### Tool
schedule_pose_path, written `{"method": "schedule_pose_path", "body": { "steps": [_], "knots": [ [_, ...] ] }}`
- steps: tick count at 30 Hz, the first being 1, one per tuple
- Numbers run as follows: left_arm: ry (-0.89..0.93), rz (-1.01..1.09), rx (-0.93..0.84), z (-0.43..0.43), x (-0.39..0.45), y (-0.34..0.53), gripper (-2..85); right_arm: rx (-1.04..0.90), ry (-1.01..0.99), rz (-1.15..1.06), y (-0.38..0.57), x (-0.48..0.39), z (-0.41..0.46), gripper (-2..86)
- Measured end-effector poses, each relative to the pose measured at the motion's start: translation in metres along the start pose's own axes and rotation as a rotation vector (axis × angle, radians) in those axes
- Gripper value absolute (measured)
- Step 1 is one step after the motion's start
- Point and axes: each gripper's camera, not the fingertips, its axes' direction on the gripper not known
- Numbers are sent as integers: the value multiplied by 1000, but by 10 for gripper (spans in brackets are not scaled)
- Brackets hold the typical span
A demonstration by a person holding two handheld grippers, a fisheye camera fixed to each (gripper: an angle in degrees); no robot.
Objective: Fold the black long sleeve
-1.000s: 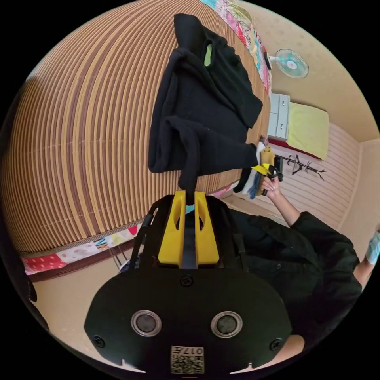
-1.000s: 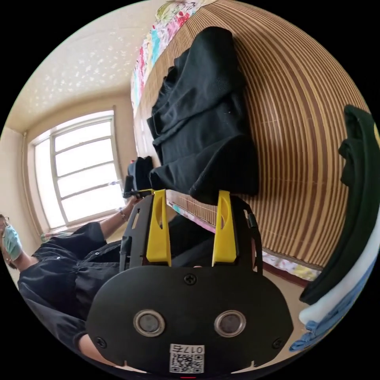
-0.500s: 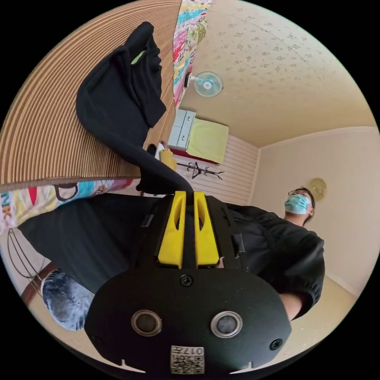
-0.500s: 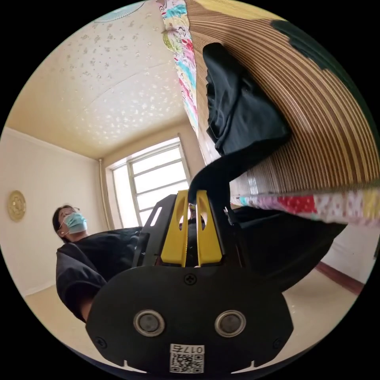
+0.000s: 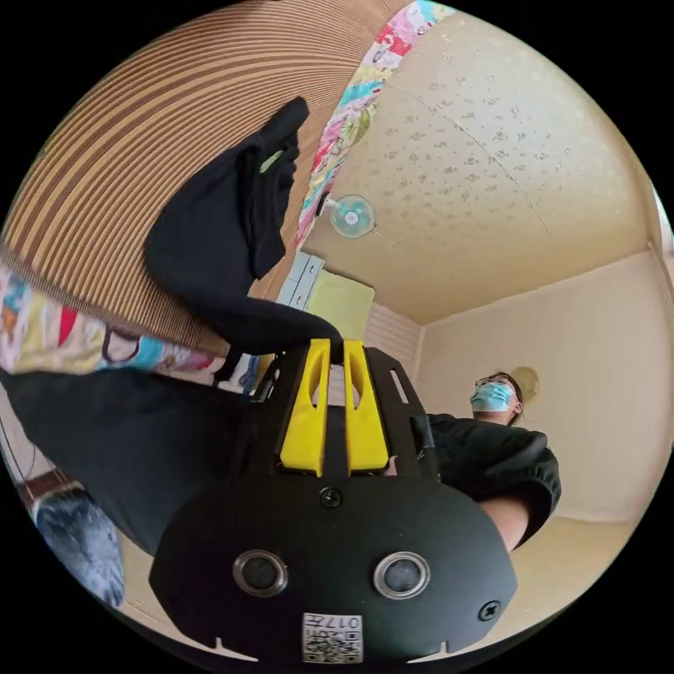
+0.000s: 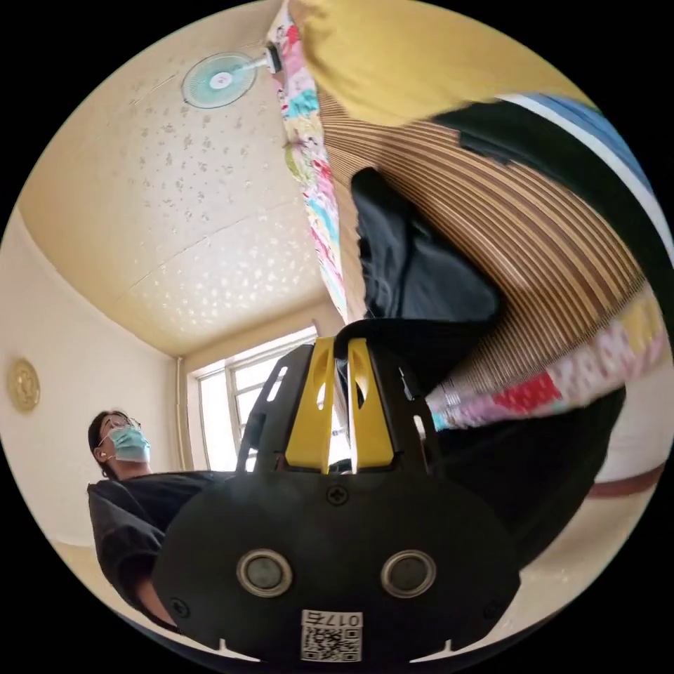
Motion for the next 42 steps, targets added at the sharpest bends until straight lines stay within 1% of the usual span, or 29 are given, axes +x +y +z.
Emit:
{"method": "schedule_pose_path", "body": {
  "steps": [1, 3, 4, 6, 9, 10, 11, 13, 15, 16, 17, 18, 19, 20, 21, 22, 23, 24, 25, 26, 28, 30, 31, 33, 34, 37, 39, 41, 42],
  "knots": [
    [-1, 28, 9, 6, 7, -20, 40, 18, -13, -24, -26, -12, 19, 28],
    [-33, 101, 38, 33, 33, -104, 40, 29, -11, -62, -65, -29, 50, 30],
    [-45, 116, 44, 41, 39, -124, 40, 35, -1, -72, -93, -37, 71, 31],
    [-95, 170, 57, 75, 58, -202, 41, 63, 1, -70, -132, -46, 100, 33],
    [-140, 158, 120, 113, 59, -286, 47, 106, 22, -49, -186, -53, 143, 41],
    [-159, 145, 137, 119, 57, -298, 49, 124, 42, -37, -202, -52, 158, 47],
    [-207, 117, 159, 131, 51, -321, 68, 138, 53, -29, -208, -50, 164, 51],
    [-290, 112, 165, 147, 42, -343, 95, 235, 42, 4, -222, -37, 182, 70],
    [-491, 105, 158, 161, 28, -348, 120, 256, 23, 28, -226, -25, 197, 86],
    [-554, 95, 153, 164, 22, -345, 127, 222, 45, 24, -227, -20, 211, 89],
    [-687, 80, 126, 172, 9, -338, 142, 192, 74, 16, -228, -18, 220, 90],
    [-830, 75, 90, 180, -5, -326, 153, 108, 169, -13, -227, -17, 241, 89],
    [-896, 74, 73, 183, -12, -320, 159, 12, 286, -56, -224, -17, 264, 90],
    [-1019, 65, 39, 190, -30, -306, 163, -40, 348, -76, -222, -16, 278, 91],
    [-1098, 53, -5, 196, -50, -294, 168, -146, 464, -108, -215, -12, 307, 93],
    [-1114, 46, -32, 199, -61, -288, 170, -250, 553, -136, -205, -7, 340, 97],
    [-1115, 33, -92, 204, -84, -279, 172, -307, 587, -152, -199, -4, 358, 99],
    [-1097, 18, -158, 211, -107, -272, 173, -416, 641, -188, -185, 2, 394, 103],
    [-1096, 10, -184, 214, -118, -268, 173, -516, 691, -239, -172, 5, 432, 107],
    [-1102, -10, -225, 221, -139, -262, 171, -563, 715, -269, -165, 7, 451, 109],
    [-1087, -42, -261, 228, -166, -256, 154, -702, 814, -364, -139, 12, 528, 120],
    [-1062, -111, -192, 223, -190, -253, 116, -802, 861, -415, -122, 17, 584, 131],
    [-1050, -132, -172, 221, -195, -252, 107, -875, 917, -443, -110, 23, 620, 141],
    [-976, -168, -117, 220, -209, -245, 76, -957, 1025, -465, -96, 37, 667, 170],
    [-972, -165, -100, 222, -209, -242, 73, -989, 1083, -461, -87, 46, 691, 190],
    [-980, -87, -42, 246, -195, -219, 64, -1027, 1184, -391, -69, 65, 736, 225],
    [-989, -5, 13, 273, -174, -195, 58, -1049, 1268, -351, -58, 79, 754, 229],
    [-1000, 51, 51, 294, -158, -180, 52, -1077, 1374, -372, -45, 92, 766, 218],
    [-1019, 82, 60, 311, -147, -173, 49, -1125, 1450, -411, -35, 99, 772, 200]
  ]
}}
